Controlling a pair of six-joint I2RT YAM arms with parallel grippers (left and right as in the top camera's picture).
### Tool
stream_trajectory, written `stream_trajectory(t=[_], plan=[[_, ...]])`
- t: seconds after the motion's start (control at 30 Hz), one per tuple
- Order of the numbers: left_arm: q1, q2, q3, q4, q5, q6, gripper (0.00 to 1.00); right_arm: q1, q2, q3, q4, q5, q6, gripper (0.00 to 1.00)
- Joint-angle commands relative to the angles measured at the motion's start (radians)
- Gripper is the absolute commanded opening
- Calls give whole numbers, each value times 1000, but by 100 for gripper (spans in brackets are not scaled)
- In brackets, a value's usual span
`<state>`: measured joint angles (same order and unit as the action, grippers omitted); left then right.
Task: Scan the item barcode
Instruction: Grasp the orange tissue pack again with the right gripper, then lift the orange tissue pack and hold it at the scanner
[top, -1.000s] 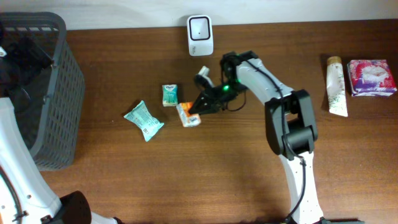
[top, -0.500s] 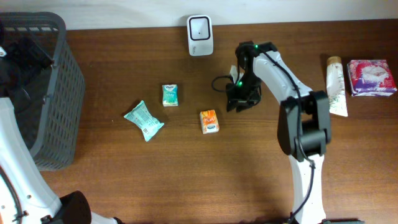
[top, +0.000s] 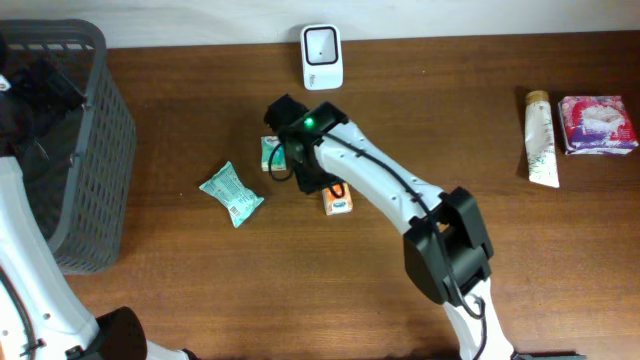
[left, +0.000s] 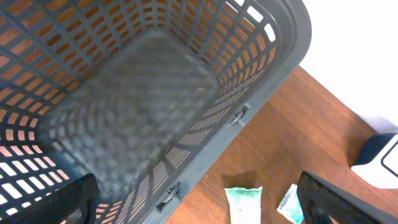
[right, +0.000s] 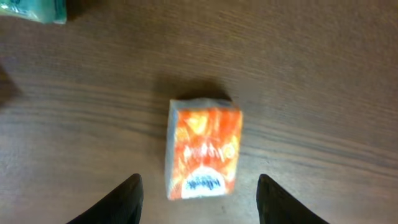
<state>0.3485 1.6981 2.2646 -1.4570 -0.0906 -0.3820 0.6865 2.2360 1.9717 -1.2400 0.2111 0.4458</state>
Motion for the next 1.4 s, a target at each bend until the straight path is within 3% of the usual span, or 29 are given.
stream_trajectory(t=[0.0,0.37,0.53,0.63,0.73,0.83,1.03,1.2,1.3,1.33,1.37], plan=[[3,0,7,0,-11,16,99,16,16,-50,29,63,39,53],[3,0,7,0,-11,16,99,33,17,-200,196,14,42,41],[3,0,7,0,-11,16,99,33,17,-266,263,35,42,27],[3,0,7,0,-11,16,99,32,17,-304,298,51,42,4],[3,0,7,0,-11,16,99,25,3,-275,278,43,42,4],[3,0,7,0,-11,16,99,-49,-34,-181,216,-133,-55,4],[3,0,7,0,-11,16,99,-368,-24,-169,191,-1014,-443,4],[3,0,7,0,-10,16,99,-531,-23,-406,319,-1212,-501,4],[3,0,7,1,-11,16,99,-626,-23,-512,377,-1160,-497,5],[3,0,7,0,-11,16,99,-674,-23,-515,349,-1123,-497,21],[3,0,7,0,-11,16,99,-706,-27,-506,324,-1122,-498,29]])
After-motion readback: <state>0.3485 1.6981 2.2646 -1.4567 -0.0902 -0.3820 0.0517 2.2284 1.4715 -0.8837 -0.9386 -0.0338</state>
